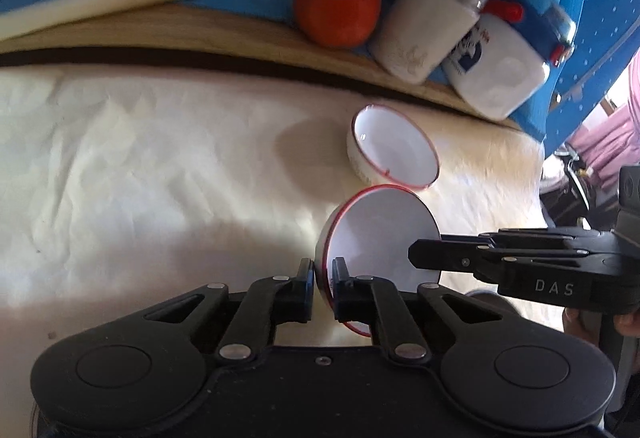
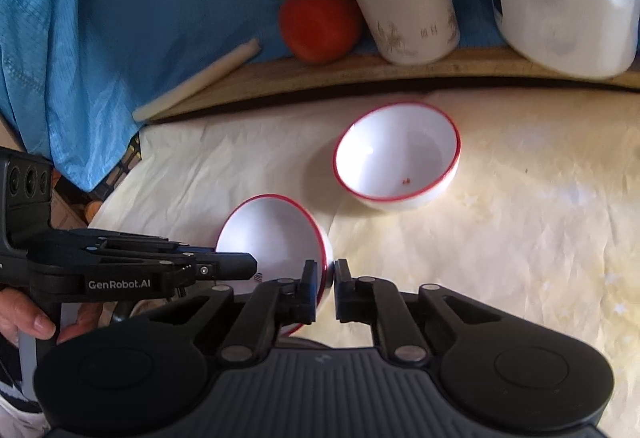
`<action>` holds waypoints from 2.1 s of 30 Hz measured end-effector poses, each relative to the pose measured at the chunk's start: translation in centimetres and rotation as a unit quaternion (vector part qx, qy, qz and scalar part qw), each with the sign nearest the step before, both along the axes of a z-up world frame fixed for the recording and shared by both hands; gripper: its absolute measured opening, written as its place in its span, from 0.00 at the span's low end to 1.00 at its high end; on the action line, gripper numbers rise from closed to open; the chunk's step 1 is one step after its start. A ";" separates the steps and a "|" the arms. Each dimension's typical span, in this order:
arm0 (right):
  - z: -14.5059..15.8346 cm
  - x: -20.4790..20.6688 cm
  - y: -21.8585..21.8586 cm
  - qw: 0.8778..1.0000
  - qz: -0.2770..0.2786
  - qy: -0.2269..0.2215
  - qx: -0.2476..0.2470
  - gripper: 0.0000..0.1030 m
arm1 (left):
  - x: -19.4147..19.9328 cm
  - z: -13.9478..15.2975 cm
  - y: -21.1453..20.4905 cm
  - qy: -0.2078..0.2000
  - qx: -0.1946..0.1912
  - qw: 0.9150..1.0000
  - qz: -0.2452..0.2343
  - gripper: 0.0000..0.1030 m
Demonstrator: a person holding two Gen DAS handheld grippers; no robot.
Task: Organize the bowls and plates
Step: 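Close the left gripper on the white bowl rim while the right gripper grips it too, then lift the white bowl with both grippers and carry it over the steel bowl, then lower the white bowl into the steel bowl and open both grippers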
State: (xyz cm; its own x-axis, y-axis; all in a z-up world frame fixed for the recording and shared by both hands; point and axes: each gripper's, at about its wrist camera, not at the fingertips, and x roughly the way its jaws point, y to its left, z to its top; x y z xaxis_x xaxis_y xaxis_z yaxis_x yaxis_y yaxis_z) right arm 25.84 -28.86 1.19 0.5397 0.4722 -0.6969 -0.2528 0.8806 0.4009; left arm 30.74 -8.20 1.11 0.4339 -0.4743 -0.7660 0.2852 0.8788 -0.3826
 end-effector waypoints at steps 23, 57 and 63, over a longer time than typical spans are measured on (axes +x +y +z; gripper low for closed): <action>4.3 -8.0 -3.5 0.998 -0.028 -0.036 -0.031 0.07 | -6.7 3.9 -3.3 -0.044 -0.013 0.997 -0.061 0.08; 1.6 -9.5 -2.8 0.995 0.006 0.035 -0.088 0.18 | -8.6 1.2 -6.0 0.006 0.069 0.989 -0.129 0.14; 1.6 -9.2 -2.8 0.996 0.007 0.032 -0.087 0.21 | -8.3 1.3 -5.8 0.008 0.062 0.990 -0.125 0.19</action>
State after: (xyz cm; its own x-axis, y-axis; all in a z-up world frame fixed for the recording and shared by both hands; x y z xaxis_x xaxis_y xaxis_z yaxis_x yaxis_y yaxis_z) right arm 16.59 -31.67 2.79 0.4858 0.3486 -0.8015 -0.2450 0.9346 0.2579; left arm 22.48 -13.99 2.38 0.3017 -0.4682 -0.8305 0.4951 0.8214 -0.2831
